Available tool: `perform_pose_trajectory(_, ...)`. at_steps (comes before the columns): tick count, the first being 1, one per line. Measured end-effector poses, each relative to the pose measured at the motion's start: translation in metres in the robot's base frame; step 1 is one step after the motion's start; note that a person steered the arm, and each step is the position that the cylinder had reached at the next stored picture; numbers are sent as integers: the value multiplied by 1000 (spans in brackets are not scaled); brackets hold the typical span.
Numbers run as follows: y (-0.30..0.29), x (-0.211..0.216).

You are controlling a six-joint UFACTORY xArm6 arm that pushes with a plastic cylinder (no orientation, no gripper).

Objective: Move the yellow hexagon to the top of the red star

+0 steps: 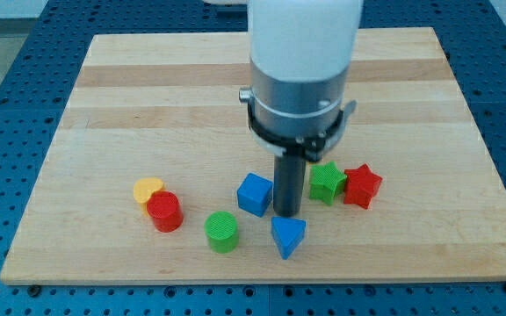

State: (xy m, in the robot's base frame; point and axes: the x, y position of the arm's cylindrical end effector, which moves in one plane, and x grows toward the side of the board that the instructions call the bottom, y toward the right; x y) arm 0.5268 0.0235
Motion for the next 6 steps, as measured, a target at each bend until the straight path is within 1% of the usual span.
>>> perform_pose_trajectory(1, 0, -54)
perform_pose_trajectory(2, 0, -63)
perform_pose_trajectory(3, 13, -64)
perform_pose_trajectory(4, 92, -56)
perform_pose_trajectory(5, 187, -20)
perform_pose_trajectory(6, 208, -3)
